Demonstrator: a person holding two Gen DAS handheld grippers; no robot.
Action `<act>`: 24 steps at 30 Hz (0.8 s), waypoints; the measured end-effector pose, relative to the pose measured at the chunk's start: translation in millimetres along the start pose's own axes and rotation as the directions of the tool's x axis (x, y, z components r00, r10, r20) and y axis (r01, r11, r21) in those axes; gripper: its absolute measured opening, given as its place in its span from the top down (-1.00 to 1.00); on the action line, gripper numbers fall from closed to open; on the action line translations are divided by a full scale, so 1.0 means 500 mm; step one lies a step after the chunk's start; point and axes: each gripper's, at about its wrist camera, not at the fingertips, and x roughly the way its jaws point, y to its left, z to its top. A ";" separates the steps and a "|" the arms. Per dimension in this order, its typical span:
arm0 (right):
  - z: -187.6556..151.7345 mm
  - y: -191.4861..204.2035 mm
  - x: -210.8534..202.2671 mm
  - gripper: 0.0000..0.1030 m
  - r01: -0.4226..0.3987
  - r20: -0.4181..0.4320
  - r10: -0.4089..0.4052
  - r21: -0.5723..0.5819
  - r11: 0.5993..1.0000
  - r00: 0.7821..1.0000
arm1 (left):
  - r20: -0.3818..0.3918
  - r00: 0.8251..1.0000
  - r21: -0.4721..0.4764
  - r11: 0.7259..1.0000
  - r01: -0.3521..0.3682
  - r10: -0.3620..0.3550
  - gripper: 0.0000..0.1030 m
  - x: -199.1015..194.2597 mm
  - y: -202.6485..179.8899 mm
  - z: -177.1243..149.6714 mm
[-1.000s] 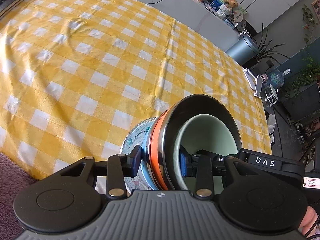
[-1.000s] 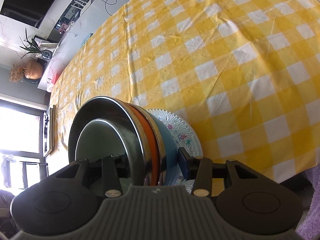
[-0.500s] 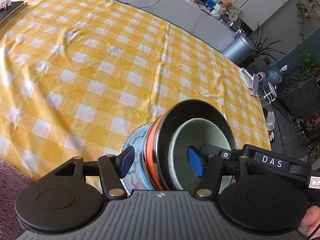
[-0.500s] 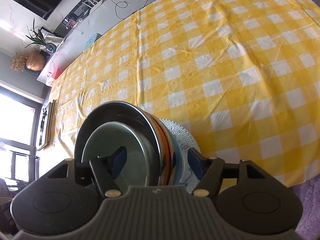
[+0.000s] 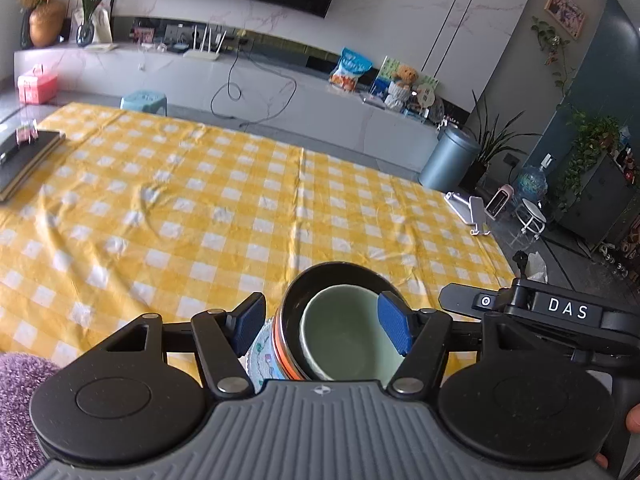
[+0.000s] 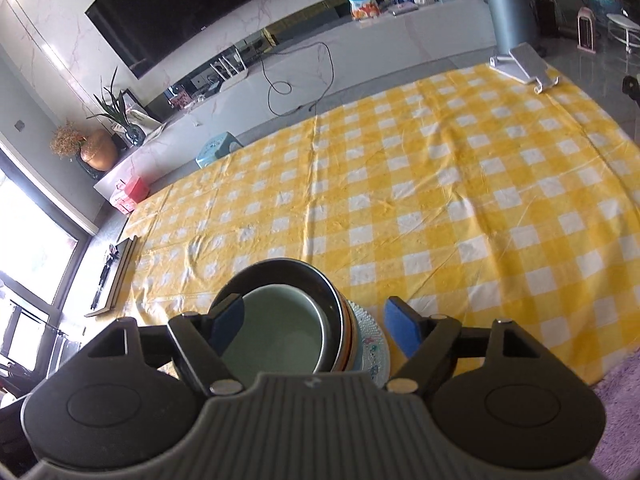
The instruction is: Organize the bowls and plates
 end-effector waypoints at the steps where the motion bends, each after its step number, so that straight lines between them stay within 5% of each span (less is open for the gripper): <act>1: -0.004 0.002 -0.018 -0.49 0.003 0.028 -0.002 -0.015 1.000 1.000 | 0.030 1.000 0.022 1.000 -0.002 0.001 -0.47 -0.016 -0.009 -0.003; 7: -0.043 0.009 -0.124 -0.56 0.023 0.183 -0.003 -0.109 0.994 0.983 | 0.204 0.979 0.165 0.986 -0.031 -0.003 -0.47 -0.106 -0.063 -0.033; 14: -0.107 0.018 -0.208 -0.60 0.041 0.304 0.033 -0.234 0.971 0.952 | 0.336 0.940 0.300 0.939 -0.167 0.060 -0.62 -0.174 -0.106 -0.086; 18: -0.155 0.026 -0.232 -0.69 0.111 0.346 0.014 -0.338 0.935 0.938 | 0.366 0.927 0.309 0.928 -0.209 0.086 -0.68 -0.196 -0.114 -0.110; 24: -0.213 0.032 -0.233 -0.77 0.140 0.304 -0.009 -0.410 0.901 0.953 | 0.311 0.942 0.307 0.925 -0.225 0.126 -0.69 -0.184 -0.114 -0.147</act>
